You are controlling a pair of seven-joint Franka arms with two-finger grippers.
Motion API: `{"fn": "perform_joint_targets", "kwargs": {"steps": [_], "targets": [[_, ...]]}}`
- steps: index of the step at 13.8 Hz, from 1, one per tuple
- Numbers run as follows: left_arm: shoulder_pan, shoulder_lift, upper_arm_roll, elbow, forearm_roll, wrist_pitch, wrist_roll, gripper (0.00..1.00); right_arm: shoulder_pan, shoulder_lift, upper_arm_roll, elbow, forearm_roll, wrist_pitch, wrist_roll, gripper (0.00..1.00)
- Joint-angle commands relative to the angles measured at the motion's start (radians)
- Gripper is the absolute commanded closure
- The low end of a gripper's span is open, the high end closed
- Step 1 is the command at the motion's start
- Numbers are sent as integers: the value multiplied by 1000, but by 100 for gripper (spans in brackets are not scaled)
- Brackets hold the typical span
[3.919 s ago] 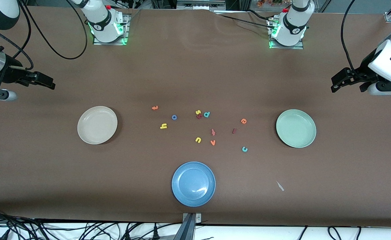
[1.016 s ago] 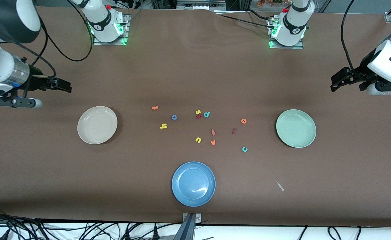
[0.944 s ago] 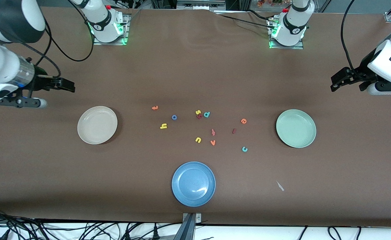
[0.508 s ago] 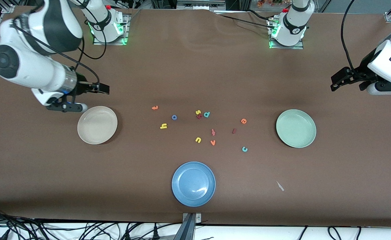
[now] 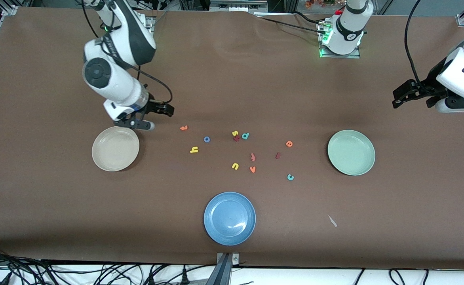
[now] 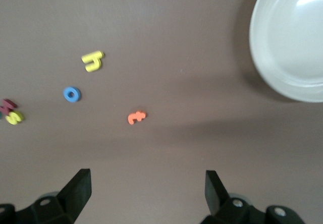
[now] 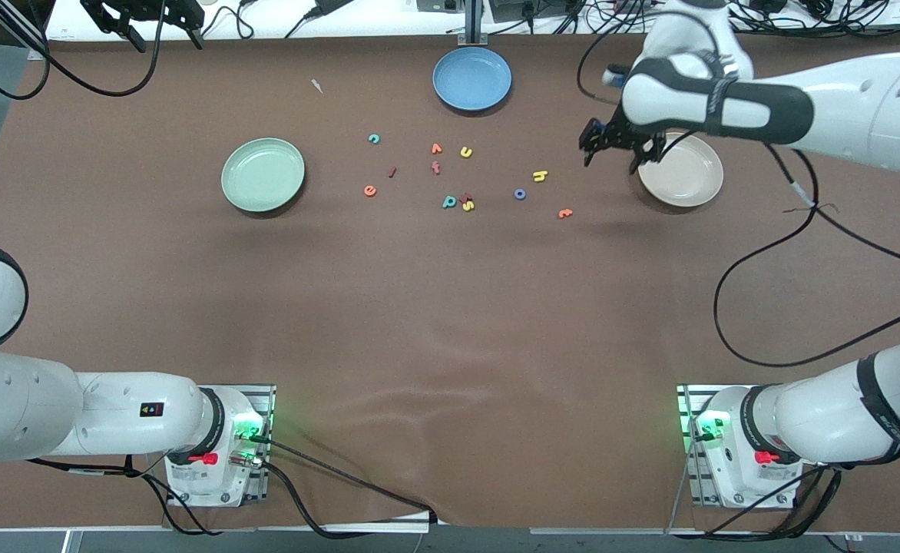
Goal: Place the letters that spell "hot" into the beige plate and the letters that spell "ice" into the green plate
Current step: 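Reach the right gripper toward the orange letter beside the beige plate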
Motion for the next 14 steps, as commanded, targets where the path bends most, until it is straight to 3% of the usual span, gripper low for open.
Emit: {"fn": "perform_joint_targets", "kwargs": {"steps": [1, 5, 14], "targets": [[2, 14, 1, 30, -23, -21, -3, 0, 30, 99, -2, -10, 2, 88, 16, 0], [2, 14, 1, 30, -23, -21, -3, 0, 85, 227, -4, 13, -16, 194, 27, 0], [-15, 41, -7, 27, -21, -20, 5, 0, 110, 356, -7, 79, -146, 242, 82, 0]]}}
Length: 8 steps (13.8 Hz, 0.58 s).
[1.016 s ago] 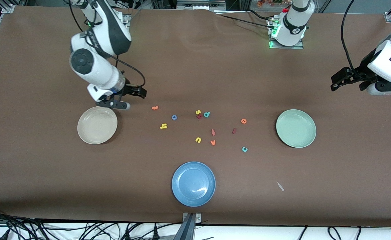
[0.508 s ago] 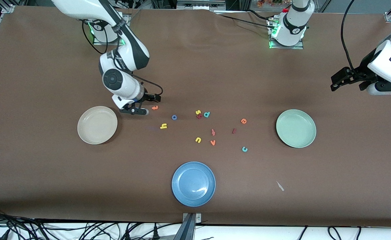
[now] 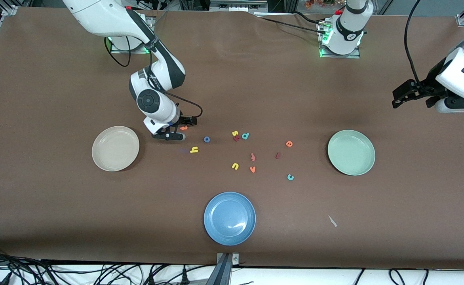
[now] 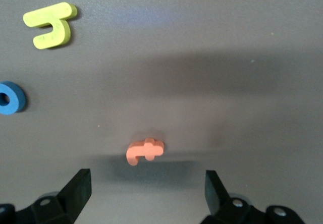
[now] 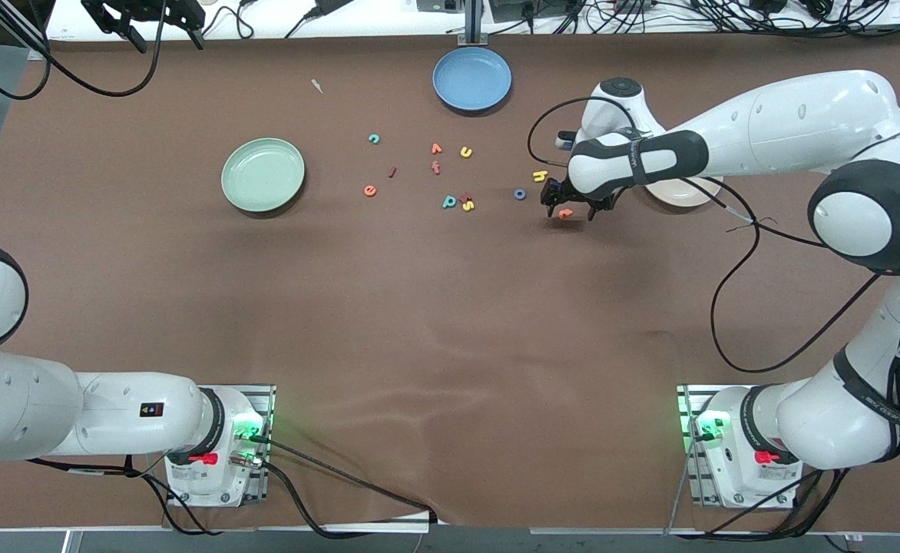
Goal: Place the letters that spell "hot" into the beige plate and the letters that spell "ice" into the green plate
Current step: 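Reach the right gripper toward the orange letter beside the beige plate, then grasp the orange letter with the right gripper while the left gripper grasps teal c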
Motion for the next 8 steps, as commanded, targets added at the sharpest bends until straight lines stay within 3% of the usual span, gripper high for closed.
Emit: {"fn": "perform_joint_targets", "kwargs": {"steps": [1, 3, 6, 8], "targets": [[-13, 51, -23, 29, -15, -14, 5, 0, 16, 36, -7, 40, -83, 1, 31, 0], [-16, 109, -70, 32, -7, -7, 3, 0, 16, 43, -7, 44, -107, 1, 33, 3], [-53, 241, -81, 68, -18, 59, 8, 0, 15, 54, -7, 53, -130, 1, 34, 9], [-112, 337, -81, 111, -19, 97, -4, 0, 16, 54, -7, 55, -133, 1, 34, 21]]}}
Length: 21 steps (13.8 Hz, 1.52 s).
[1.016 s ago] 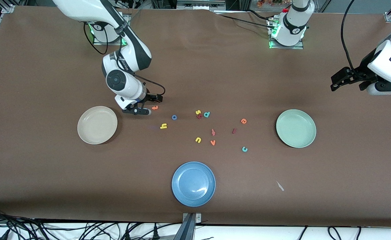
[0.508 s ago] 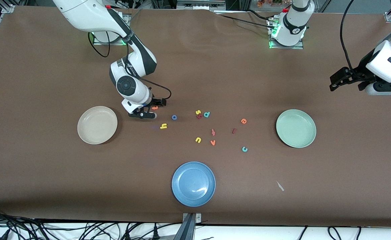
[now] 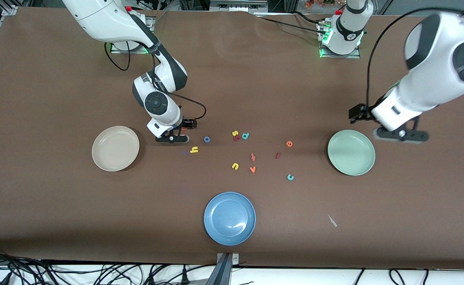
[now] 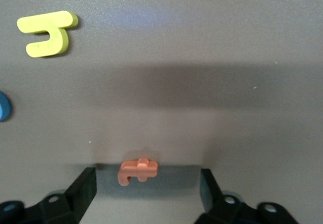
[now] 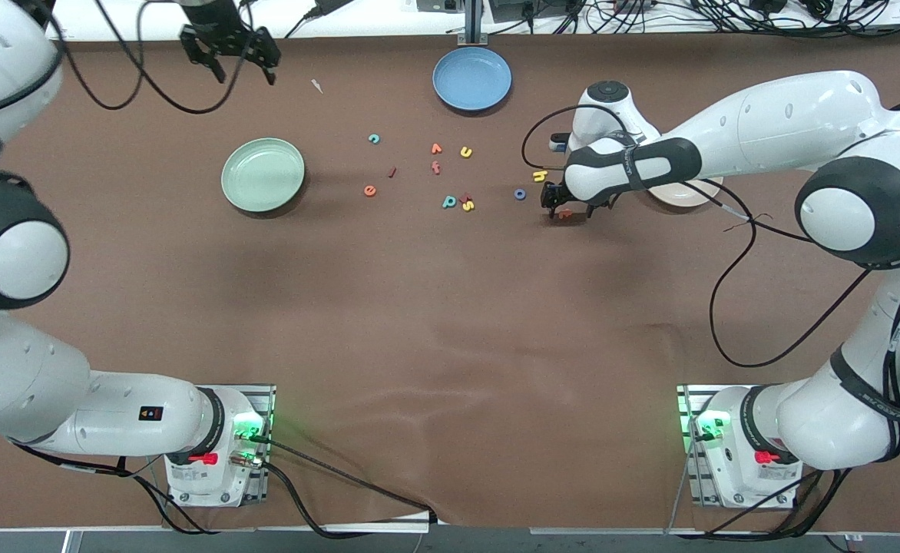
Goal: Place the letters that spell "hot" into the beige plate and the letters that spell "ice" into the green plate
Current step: 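Grasp the orange letter with the right gripper while the left gripper grasps teal c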
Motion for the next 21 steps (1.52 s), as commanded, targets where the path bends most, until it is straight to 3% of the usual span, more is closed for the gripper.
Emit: {"fn": "perform_joint_targets", "kwargs": {"steps": [1, 6, 9, 12, 19, 21], "targets": [[-58, 152, 1, 110, -16, 38, -5, 0, 12, 19, -6, 23, -25, 4, 23, 28], [-119, 359, 1, 121, -17, 387, 5, 0, 18, 21, -6, 25, -25, 4, 23, 45], [-179, 447, 3, 121, -7, 522, 11, 0, 21, 25, -6, 25, -25, 6, 43, 52], [-184, 545, 3, 121, -10, 725, 136, 0, 31, 31, -6, 25, -24, 10, 45, 57], [-188, 634, 3, 119, -7, 765, 209, 1, 31, 47, -5, 26, -22, 41, 46, 68], [-189, 634, 3, 119, -7, 765, 209, 32, 31, 47, -6, 26, -22, 43, 46, 72]]}}
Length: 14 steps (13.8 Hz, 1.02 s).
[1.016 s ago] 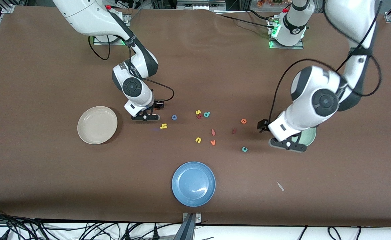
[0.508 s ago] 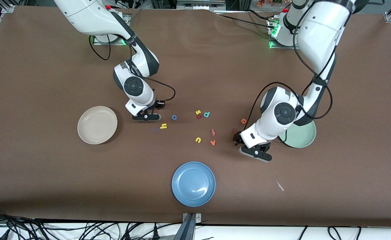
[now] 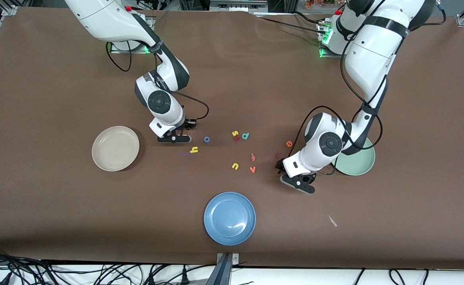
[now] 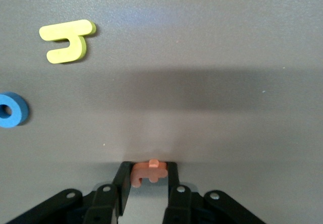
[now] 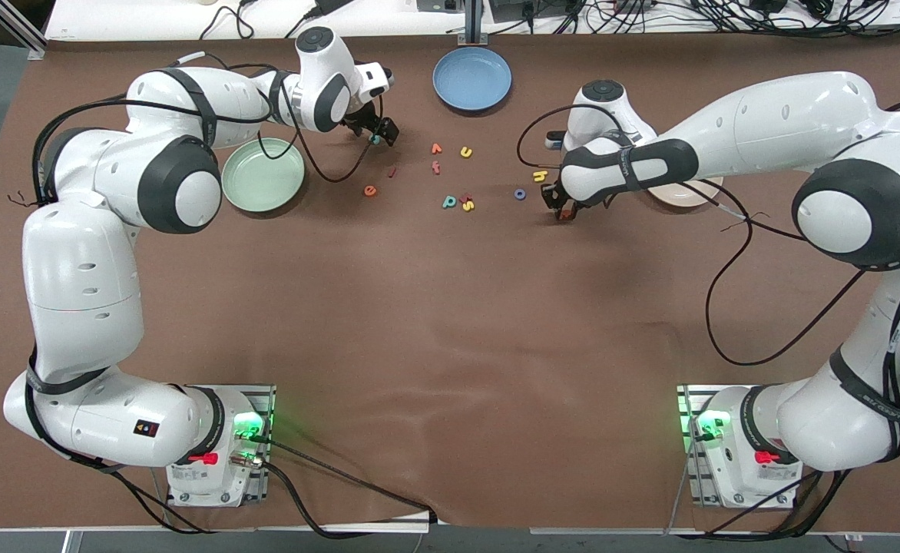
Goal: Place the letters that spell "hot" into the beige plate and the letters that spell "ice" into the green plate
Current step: 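Grasp the orange letter with the right gripper while the left gripper grasps teal c, then drop the orange letter on the beige plate while the left gripper drops c on green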
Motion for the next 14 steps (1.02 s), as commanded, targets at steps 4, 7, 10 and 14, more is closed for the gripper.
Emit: {"fn": "perform_joint_targets", "kwargs": {"steps": [4, 7, 10, 14], "targets": [[-3, 19, 1, 23, -7, 2, 31, 87, 8, 7, -5, 38, -17, -27, 2, 83], [-1, 8, 3, 20, -7, -12, 22, 100, 4, -66, -67, 34, -17, -155, -98, 83], [11, -55, 7, 25, -7, -131, 20, 100, 2, -172, -187, -20, -12, -228, -300, 83], [104, -165, 12, 19, -7, -421, 29, 95, 2, -199, -295, -43, -10, -213, -501, 83]]}}
